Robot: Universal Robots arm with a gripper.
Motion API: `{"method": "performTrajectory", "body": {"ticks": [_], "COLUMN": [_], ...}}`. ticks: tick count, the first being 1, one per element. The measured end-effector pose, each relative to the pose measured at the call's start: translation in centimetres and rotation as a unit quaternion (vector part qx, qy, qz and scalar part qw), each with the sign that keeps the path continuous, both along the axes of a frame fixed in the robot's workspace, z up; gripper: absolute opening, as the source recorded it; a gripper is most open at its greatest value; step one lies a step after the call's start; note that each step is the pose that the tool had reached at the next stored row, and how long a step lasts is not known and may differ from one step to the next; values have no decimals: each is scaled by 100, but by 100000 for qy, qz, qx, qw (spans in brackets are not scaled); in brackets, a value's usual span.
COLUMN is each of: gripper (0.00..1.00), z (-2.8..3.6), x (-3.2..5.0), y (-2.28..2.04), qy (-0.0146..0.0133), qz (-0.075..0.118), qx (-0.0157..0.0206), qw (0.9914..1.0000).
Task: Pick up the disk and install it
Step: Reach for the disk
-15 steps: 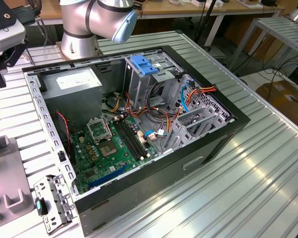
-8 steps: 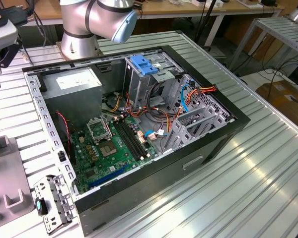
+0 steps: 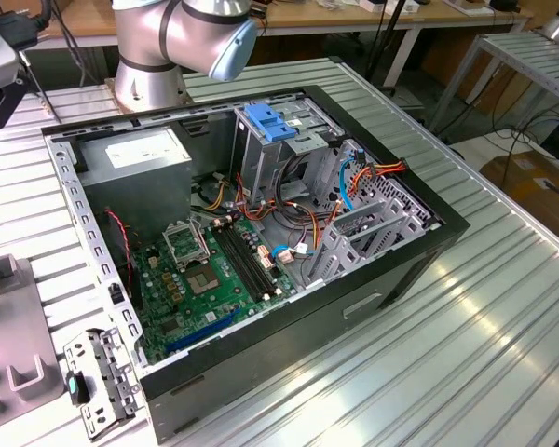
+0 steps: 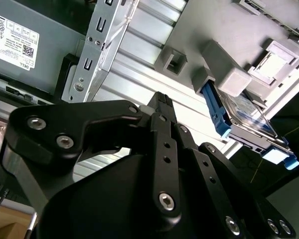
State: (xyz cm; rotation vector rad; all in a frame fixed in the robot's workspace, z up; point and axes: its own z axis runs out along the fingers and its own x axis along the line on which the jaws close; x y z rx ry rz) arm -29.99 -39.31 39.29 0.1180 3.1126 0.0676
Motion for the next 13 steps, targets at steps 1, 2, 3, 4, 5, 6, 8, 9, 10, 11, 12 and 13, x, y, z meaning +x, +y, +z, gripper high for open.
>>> {"method": "performTrajectory", "body": {"ticks": [1, 2, 3, 4, 5, 6, 8, 9, 10, 11, 12, 13], "gripper": [11, 11, 11, 11, 11, 11, 11, 11, 11, 11, 11, 11], "z": [0, 0, 0, 0, 0, 0, 0, 0, 0, 0, 0, 0], "x": [-8, -14, -23, -31, -37, -44, -58, -66, -74, -83, -92, -103], "y": [2, 3, 4, 5, 6, 7, 9, 10, 10, 11, 12, 13], "qy": [-1, -1, -1, -2, -2, -1, 1, 2, -1, 1, -2, -1], "qz": [-1, 0, -1, -2, -2, -2, -2, -3, -5, -4, -4, -1], "qx": [0, 0, 0, 1, 0, 2, 0, 0, 0, -3, -1, -1], "qw": [100000, 100000, 100000, 100000, 100000, 100000, 100000, 100000, 100000, 100000, 100000, 100000]}}
